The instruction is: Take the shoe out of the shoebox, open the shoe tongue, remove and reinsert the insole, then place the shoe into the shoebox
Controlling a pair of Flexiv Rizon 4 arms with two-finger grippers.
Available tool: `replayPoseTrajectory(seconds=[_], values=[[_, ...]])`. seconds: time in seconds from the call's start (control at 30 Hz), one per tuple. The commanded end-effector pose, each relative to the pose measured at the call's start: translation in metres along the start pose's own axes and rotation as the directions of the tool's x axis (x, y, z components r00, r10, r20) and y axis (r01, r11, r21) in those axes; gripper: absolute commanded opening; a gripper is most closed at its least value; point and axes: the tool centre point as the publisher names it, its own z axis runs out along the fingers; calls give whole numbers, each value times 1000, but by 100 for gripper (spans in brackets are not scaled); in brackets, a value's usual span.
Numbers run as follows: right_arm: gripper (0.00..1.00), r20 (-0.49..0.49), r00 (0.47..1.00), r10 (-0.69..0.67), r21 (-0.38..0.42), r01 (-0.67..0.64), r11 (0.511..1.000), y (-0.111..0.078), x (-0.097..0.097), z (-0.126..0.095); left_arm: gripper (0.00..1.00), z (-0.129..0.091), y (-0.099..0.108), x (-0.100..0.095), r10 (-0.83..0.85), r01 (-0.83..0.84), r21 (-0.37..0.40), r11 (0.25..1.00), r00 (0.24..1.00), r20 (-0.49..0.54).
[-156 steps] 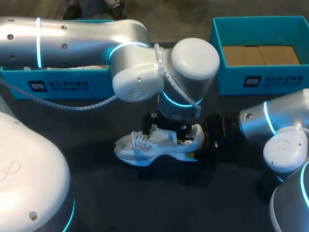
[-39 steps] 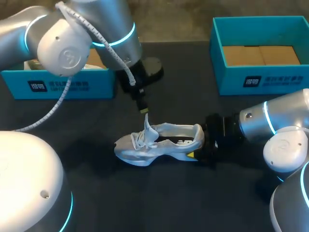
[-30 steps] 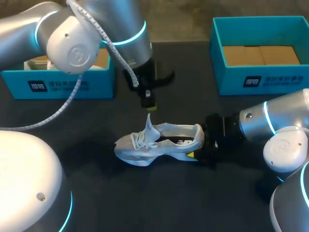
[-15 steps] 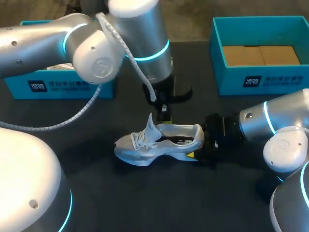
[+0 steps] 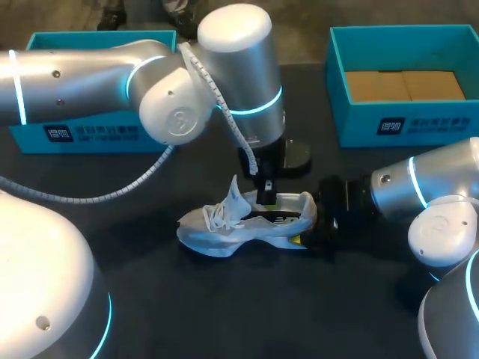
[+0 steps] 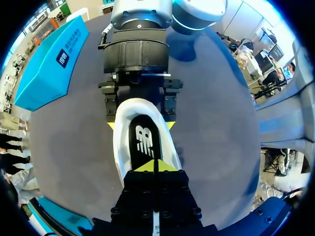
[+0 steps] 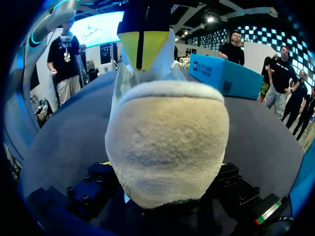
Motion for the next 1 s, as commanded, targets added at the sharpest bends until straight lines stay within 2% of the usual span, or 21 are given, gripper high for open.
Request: replayPoseTrajectory(seconds=[0.03, 0.37, 0.63, 1.0], values=[[0, 1, 1000, 0, 4, 0, 1000, -2, -2, 3, 0, 1, -3, -2, -1, 1, -7, 1000, 1000, -2], [0, 1, 1000, 0, 4, 0, 1000, -2, -2, 3, 0, 3, -5, -3, 1, -1, -9, 1000, 1000, 0], [0, 1, 1000, 0, 4, 0, 1000, -2, -2, 3, 0, 24, -12, -2, 48, -48, 25, 999, 998, -34], [0, 1, 1000, 0, 4, 0, 1000, -2, -2, 3, 0, 52, -7, -8, 57, -57, 1, 998, 994, -93]])
